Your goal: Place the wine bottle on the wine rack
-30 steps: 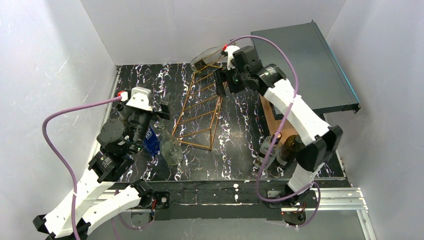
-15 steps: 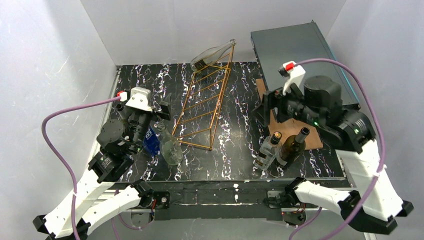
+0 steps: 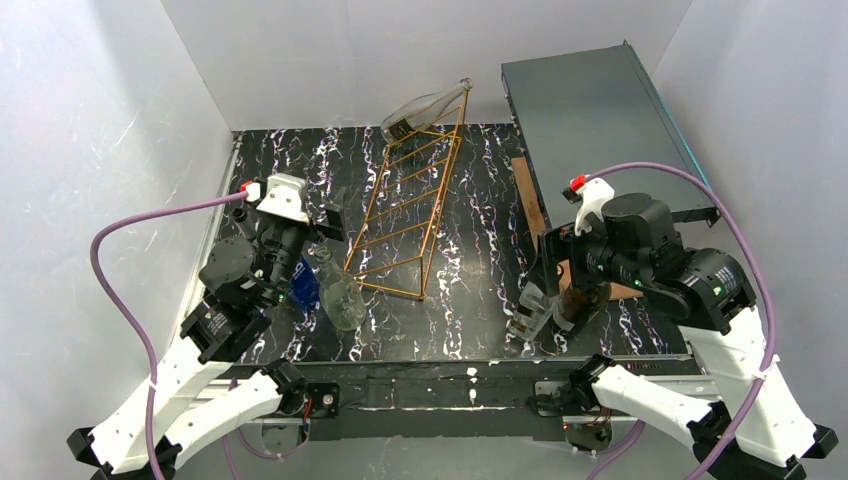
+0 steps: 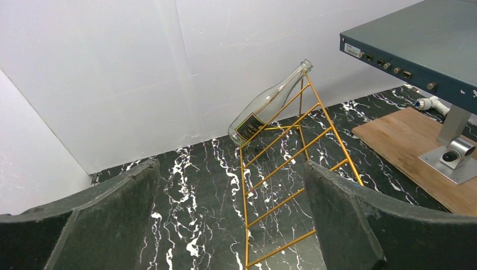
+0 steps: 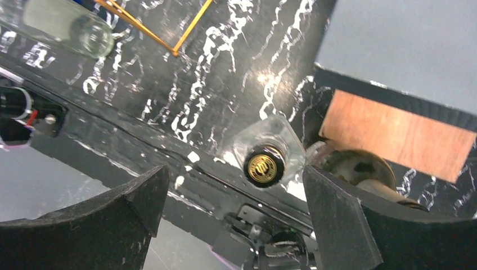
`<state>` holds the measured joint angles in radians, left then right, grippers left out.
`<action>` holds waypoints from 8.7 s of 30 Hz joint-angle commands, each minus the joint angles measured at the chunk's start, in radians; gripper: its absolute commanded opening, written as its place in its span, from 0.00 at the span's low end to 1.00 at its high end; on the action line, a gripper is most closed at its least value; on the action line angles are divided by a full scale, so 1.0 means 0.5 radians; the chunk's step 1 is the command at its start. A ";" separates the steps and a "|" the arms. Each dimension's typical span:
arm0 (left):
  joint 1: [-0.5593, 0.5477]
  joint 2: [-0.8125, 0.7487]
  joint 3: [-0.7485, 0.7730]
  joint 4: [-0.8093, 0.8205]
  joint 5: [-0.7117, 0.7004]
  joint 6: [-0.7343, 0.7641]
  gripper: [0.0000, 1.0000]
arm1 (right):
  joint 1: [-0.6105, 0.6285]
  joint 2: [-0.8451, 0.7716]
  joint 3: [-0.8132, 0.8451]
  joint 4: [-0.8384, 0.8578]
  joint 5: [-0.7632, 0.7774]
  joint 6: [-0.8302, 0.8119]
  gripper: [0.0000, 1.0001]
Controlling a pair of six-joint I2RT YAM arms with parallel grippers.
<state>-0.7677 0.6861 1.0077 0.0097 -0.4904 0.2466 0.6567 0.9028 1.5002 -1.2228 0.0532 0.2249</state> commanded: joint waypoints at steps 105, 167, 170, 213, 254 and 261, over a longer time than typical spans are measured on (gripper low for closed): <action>0.008 -0.044 -0.022 0.085 -0.059 0.028 0.98 | 0.006 1.327 1.617 1.539 0.902 0.018 0.01; 0.009 -0.065 0.001 0.057 -0.001 -0.003 0.99 | -0.243 1.935 1.188 2.707 1.037 0.415 0.01; 0.010 -0.068 0.003 0.055 -0.004 -0.002 0.99 | -0.243 1.933 1.119 2.734 1.041 0.426 0.01; 0.011 -0.074 -0.002 0.061 -0.013 0.016 0.99 | -0.154 2.259 0.811 2.753 0.731 0.415 0.01; 0.014 -0.048 0.006 0.049 0.022 -0.020 0.99 | 0.002 2.434 1.350 2.193 0.863 0.060 0.65; 0.013 -0.030 0.003 0.047 0.025 -0.023 0.99 | 0.015 2.280 1.375 1.992 0.843 -0.044 0.69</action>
<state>-0.7666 0.6666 1.0027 0.0174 -0.4820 0.2455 0.6643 2.1738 2.1456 -0.1886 0.4541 0.2592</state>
